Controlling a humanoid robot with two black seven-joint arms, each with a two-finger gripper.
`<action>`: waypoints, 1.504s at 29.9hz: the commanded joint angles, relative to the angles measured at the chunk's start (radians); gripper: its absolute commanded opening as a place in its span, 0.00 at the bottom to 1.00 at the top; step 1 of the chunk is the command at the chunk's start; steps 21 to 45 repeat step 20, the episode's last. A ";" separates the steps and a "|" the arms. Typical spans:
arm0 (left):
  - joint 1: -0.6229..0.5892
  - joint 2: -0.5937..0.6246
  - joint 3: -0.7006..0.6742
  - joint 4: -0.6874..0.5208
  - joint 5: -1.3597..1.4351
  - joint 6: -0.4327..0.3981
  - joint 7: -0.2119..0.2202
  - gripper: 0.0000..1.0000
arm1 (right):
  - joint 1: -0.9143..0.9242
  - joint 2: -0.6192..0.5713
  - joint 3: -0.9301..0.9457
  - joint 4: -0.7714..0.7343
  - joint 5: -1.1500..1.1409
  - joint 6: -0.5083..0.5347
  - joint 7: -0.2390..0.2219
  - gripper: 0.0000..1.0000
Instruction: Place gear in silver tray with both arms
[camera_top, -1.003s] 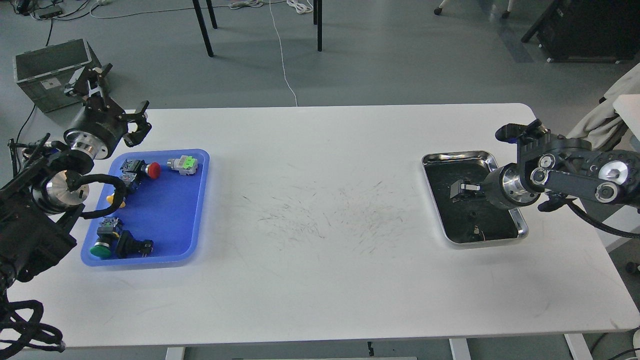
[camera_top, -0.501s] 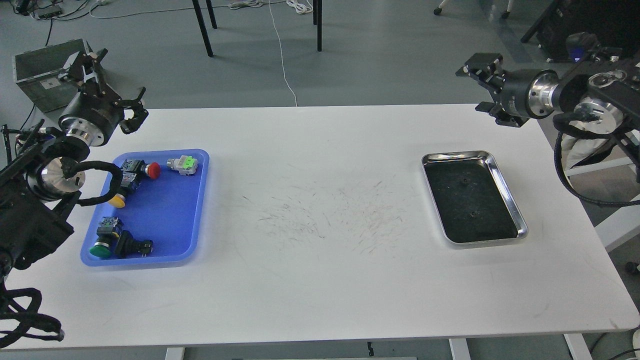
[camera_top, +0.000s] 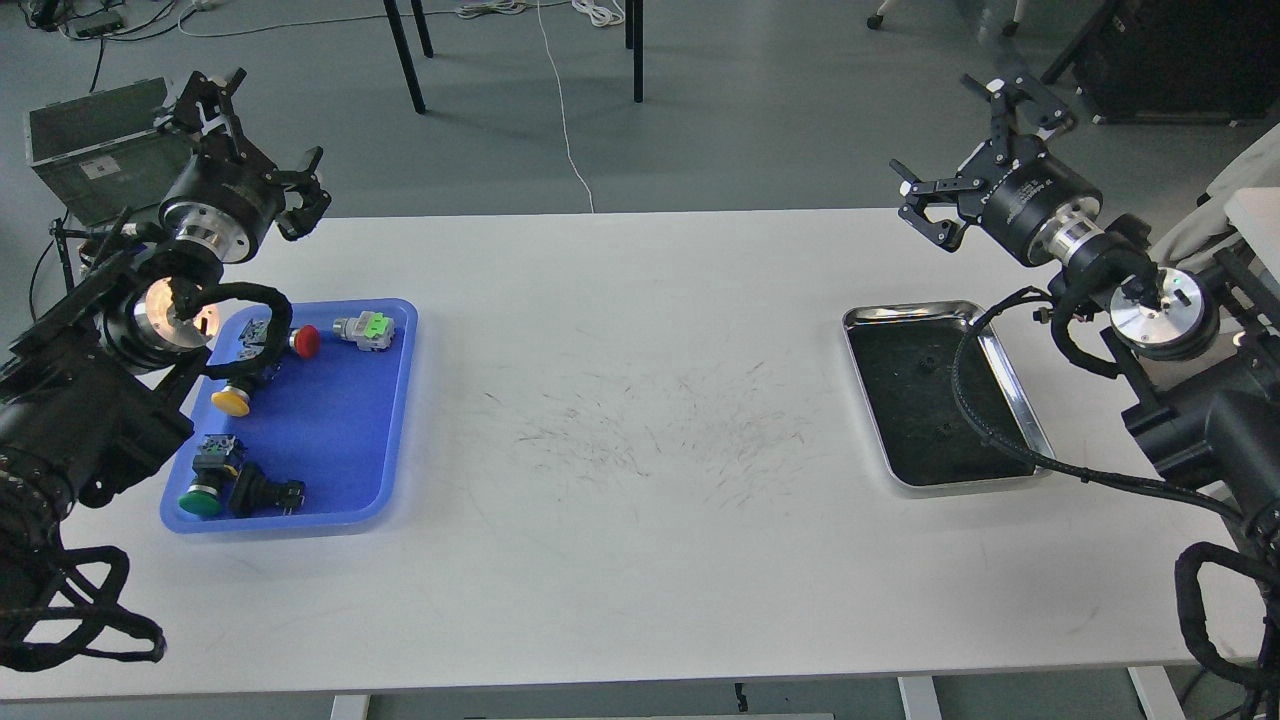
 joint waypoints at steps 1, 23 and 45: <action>0.010 -0.009 0.000 0.006 -0.008 -0.005 -0.003 0.98 | -0.096 0.010 0.075 0.037 0.006 0.010 0.008 0.98; 0.055 -0.058 -0.002 -0.001 -0.112 -0.002 -0.020 0.98 | -0.164 0.082 0.181 0.053 0.011 0.002 0.029 0.99; 0.055 -0.058 -0.002 -0.001 -0.112 -0.002 -0.020 0.98 | -0.164 0.082 0.181 0.053 0.011 0.002 0.029 0.99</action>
